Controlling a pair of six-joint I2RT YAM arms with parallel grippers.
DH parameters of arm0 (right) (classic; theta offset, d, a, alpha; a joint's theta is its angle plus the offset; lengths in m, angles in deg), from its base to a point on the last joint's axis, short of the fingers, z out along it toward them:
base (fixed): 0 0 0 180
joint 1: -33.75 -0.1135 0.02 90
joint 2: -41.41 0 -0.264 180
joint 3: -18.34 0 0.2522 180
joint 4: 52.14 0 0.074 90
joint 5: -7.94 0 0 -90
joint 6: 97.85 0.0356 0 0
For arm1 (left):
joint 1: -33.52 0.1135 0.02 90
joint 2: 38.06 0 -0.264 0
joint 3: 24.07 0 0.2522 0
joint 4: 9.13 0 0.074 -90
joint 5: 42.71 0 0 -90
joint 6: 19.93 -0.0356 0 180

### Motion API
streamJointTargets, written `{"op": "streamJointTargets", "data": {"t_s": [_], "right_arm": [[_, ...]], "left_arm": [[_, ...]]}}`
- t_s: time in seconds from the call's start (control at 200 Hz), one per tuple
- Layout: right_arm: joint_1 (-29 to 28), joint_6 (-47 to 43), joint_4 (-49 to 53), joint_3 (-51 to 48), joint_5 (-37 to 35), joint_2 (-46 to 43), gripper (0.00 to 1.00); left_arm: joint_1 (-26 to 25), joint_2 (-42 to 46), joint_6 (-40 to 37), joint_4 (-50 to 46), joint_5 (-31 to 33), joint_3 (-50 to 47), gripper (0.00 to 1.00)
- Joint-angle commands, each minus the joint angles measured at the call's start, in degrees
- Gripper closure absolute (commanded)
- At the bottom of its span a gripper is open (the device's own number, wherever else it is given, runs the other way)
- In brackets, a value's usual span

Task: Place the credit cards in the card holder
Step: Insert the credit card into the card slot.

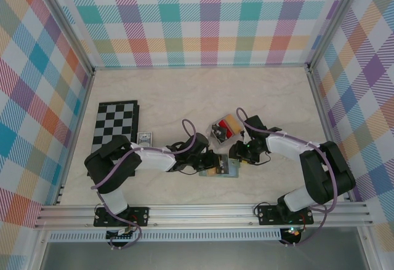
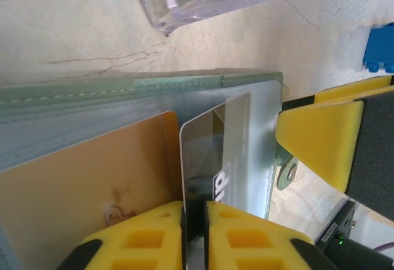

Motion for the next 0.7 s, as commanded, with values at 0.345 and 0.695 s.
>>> {"op": "streamJointTargets", "data": {"t_s": [0.345,0.695], "right_arm": [[-0.5,0.4,-1.0,-1.8,5.0,1.3,0.7],[-0.5,1.3,-0.8,-1.2,4.3,1.2,0.68]], "left_arm": [[-1.4,-4.5,-4.4,-7.4,-3.0,6.3,0.93],[-1.6,-7.6,-6.0,-8.2,-5.8,9.4,0.88]]}}
